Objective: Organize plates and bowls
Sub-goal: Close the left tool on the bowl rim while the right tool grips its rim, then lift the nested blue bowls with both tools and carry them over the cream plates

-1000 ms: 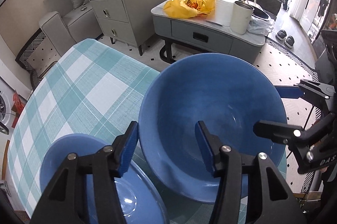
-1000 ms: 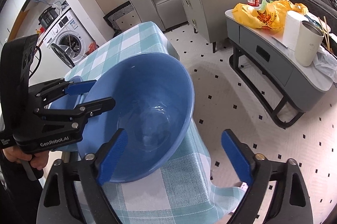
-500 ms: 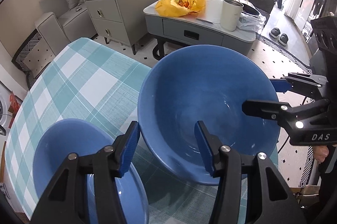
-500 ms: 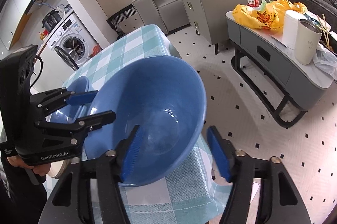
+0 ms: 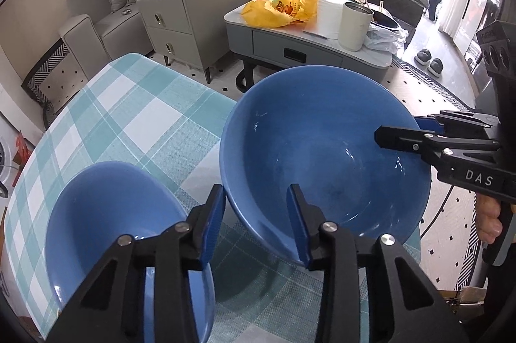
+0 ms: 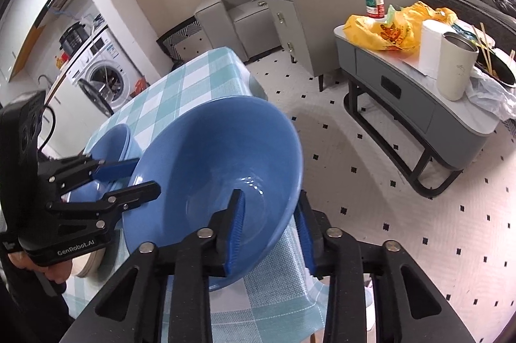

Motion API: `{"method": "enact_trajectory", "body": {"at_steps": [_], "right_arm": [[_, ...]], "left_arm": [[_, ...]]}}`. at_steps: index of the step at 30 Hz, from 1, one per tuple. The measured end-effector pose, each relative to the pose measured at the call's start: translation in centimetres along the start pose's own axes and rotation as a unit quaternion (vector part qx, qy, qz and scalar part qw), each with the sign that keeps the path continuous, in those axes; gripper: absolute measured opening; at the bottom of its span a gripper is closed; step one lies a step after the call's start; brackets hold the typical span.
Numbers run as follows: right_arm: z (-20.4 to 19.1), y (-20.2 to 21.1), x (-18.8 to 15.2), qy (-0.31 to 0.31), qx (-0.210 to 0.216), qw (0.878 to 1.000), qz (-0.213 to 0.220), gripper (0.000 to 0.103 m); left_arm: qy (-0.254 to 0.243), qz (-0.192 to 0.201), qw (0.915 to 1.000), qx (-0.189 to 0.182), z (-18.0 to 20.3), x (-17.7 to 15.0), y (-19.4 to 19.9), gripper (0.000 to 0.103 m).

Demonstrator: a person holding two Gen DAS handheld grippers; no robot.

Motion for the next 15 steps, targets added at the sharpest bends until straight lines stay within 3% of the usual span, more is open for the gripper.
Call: {"method": "enact_trajectory", "body": {"at_steps": [6,15], "right_arm": [[0.11,0.00,-0.03,-0.004,-0.014,1.000,0.002,0.022],[0.13,0.69,-0.14,-0.006,-0.024,1.000,0.008,0.019]], "left_arm": [[0.011,0.005,0.9999,-0.007,-0.15,-0.38,0.30,0.034],[0.016,0.017,0.9997,-0.008,0.15,-0.67,0.93,0.033]]}}
Point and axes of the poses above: each gripper's, at about its wrist camera, not at the fingertips, and y roughly against the way its jaws point, z to its right, x to its top, the point moved 3 cm from there along -y, roughly the way its jaws point, and after that the axes turned 15 degrees about -z, right-handed, at the moved point
